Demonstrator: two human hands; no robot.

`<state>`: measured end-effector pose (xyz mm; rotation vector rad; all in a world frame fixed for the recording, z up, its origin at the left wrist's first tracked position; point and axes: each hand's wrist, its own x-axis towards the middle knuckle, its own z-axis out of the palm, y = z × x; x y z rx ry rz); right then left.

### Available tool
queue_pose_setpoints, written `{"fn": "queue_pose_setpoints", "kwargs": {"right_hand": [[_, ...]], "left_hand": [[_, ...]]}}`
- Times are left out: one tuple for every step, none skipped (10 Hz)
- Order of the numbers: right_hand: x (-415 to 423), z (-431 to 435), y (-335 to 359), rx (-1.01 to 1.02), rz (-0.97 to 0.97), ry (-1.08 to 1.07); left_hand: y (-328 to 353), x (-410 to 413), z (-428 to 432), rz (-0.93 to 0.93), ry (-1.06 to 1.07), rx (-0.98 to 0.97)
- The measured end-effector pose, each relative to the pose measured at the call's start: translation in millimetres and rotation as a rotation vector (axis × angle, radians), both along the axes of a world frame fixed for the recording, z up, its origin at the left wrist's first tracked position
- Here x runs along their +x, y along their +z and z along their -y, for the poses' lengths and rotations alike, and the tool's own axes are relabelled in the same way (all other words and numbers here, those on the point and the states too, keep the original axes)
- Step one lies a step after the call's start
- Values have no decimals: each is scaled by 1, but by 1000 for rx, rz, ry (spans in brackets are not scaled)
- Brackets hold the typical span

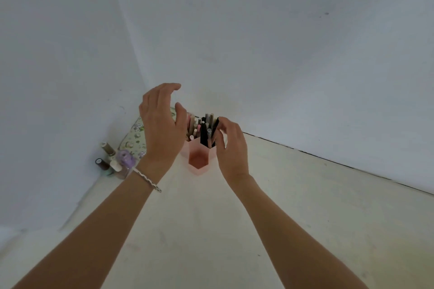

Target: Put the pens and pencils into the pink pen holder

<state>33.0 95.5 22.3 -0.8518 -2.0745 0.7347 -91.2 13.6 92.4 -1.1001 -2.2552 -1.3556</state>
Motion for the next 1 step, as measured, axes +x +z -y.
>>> {"fn": "queue_pose_setpoints", "kwargs": {"right_hand": [[3, 2, -8, 310, 208, -29]], "left_hand": [[-4, -3, 4, 47, 1, -31]]}}
